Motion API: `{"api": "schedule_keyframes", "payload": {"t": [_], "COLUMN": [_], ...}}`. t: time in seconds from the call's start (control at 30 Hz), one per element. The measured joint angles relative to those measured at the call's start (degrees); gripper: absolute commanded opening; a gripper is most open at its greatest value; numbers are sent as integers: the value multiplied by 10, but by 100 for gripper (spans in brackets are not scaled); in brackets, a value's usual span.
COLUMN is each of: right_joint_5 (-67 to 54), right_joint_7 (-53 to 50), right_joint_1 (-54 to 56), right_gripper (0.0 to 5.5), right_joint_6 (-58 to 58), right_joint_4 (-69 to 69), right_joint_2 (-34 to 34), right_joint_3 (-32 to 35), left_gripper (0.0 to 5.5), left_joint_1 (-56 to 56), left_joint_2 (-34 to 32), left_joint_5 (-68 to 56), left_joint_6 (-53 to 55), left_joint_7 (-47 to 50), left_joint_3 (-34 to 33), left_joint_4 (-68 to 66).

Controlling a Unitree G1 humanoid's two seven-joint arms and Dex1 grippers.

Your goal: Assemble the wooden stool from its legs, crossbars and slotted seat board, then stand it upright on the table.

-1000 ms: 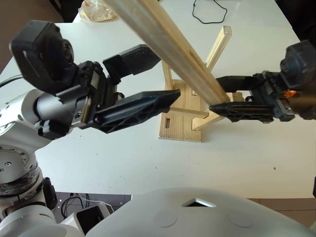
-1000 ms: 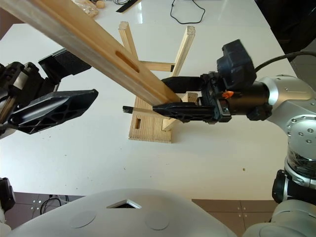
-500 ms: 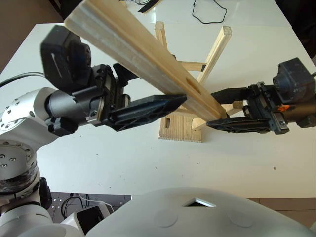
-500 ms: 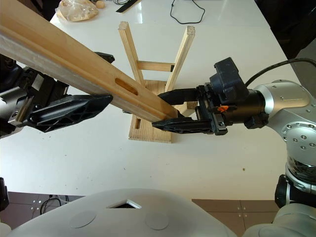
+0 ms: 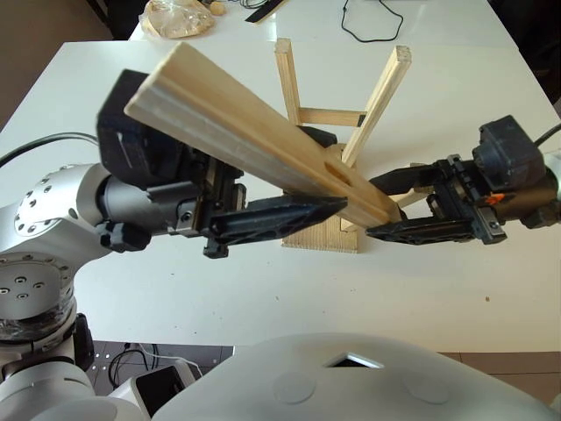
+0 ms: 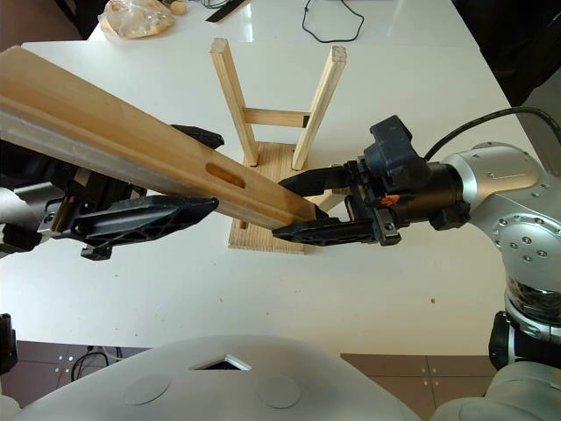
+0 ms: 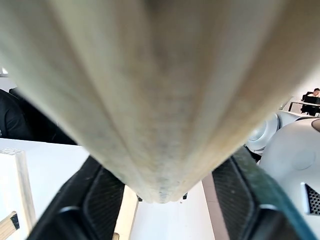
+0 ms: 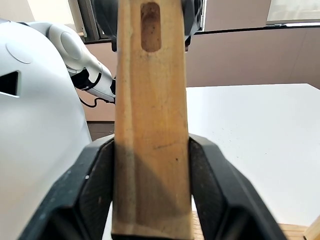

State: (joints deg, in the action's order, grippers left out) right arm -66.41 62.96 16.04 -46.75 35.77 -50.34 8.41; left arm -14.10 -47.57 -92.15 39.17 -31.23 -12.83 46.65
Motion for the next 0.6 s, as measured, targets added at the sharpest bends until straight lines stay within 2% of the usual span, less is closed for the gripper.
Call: {"api": "schedule_keyframes", "payload": {"t": [0.43,0.47,0.6], "right_joint_5": [31,32,30], "right_joint_7": [18,18,14], "right_joint_1": [0,0,1], "right_gripper": [205,242,294], "right_joint_6": [22,23,25], "right_joint_4": [-2,-2,-8], "right_joint_2": [-12,-12,-11], "right_joint_3": [-10,-10,-10], "left_gripper": [210,210,206], "left_joint_1": [18,18,25], "left_joint_2": [0,0,-11], "left_joint_5": [43,43,47], "left_joint_6": [-18,-20,-11], "left_joint_7": [-16,-17,-23], "left_joint_3": [17,17,18], "left_joint_4": [5,5,3]}}
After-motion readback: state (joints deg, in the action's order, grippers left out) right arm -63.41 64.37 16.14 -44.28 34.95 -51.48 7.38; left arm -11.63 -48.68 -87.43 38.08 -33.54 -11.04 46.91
